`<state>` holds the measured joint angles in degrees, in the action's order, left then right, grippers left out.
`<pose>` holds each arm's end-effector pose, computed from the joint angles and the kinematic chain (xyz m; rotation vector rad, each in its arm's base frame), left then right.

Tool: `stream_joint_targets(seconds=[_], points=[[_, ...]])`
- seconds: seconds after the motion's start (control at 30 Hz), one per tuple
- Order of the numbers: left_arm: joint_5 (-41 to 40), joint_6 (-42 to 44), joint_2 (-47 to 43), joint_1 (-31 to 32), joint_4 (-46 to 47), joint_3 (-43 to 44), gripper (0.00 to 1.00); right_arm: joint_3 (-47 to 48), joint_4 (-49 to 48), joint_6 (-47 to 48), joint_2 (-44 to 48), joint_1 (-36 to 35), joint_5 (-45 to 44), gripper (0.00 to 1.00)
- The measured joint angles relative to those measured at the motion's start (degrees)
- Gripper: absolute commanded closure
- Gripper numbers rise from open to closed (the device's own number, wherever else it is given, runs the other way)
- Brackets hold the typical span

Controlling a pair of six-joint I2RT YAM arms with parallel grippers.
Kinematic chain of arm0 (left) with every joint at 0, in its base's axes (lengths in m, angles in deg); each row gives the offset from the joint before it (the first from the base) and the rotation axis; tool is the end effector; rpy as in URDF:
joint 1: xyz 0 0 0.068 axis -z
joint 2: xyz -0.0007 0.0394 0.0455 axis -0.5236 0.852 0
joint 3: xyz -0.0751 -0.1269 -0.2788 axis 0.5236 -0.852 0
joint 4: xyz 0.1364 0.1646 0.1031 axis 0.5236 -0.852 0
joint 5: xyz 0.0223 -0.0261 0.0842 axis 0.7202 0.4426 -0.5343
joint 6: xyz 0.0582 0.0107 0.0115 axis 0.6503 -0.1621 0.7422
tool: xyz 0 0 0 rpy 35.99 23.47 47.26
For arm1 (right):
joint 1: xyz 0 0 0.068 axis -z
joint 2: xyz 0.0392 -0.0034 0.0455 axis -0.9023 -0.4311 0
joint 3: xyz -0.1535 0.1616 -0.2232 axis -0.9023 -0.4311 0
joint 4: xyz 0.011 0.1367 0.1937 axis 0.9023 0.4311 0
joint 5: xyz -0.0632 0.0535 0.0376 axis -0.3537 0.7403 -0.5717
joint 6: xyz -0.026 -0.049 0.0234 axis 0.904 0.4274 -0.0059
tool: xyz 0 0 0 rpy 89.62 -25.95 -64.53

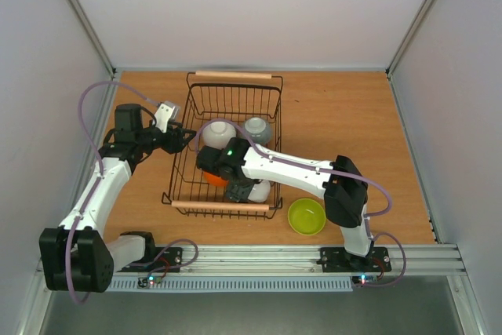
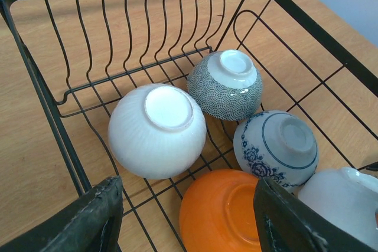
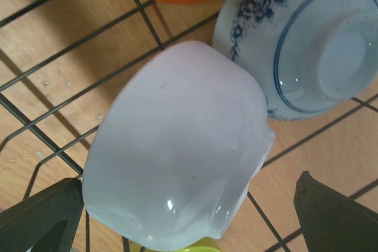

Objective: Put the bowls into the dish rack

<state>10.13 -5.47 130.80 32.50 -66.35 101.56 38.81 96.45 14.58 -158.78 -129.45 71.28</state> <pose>0.2066 -0.0312 0.3186 0.5777 2.0575 -0.6475 0.1652 0.3209 0.2880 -2.1102 2.1572 -0.4692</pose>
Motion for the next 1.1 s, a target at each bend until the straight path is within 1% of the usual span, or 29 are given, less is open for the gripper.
stream_joint_targets(seconds=[0.4,0.57,0.63,0.73,0.9,1.03,1.1], points=[[0.0,0.0,0.0,0.0,0.0,0.0,0.38,0.7,-3.8,1.2,0.3,0.0,4.8,0.01],[0.0,0.0,0.0,0.0,0.0,0.0,0.38,0.6,-5.4,0.4,1.1,0.3,3.5,0.01],[-0.1,0.0,0.0,0.0,0.0,0.0,0.38,0.1,-6.7,-1.1,3.1,1.2,2.4,0.01],[-0.1,0.0,0.0,0.0,0.0,0.0,0.38,-2.7,-9.5,-3.8,9.3,5.0,1.2,0.01],[-0.1,0.0,0.0,0.0,0.0,0.0,0.38,-12.2,-14.2,-10.8,27.3,15.6,-3.5,0.01],[-0.1,0.0,0.0,0.0,0.0,0.0,0.38,-23.7,-15.5,-17.7,41.3,22.2,-4.7,0.02],[0.0,0.0,0.0,0.0,0.0,0.0,0.38,-30.5,-16.0,-21.4,47.2,25.0,-3.4,0.05]])
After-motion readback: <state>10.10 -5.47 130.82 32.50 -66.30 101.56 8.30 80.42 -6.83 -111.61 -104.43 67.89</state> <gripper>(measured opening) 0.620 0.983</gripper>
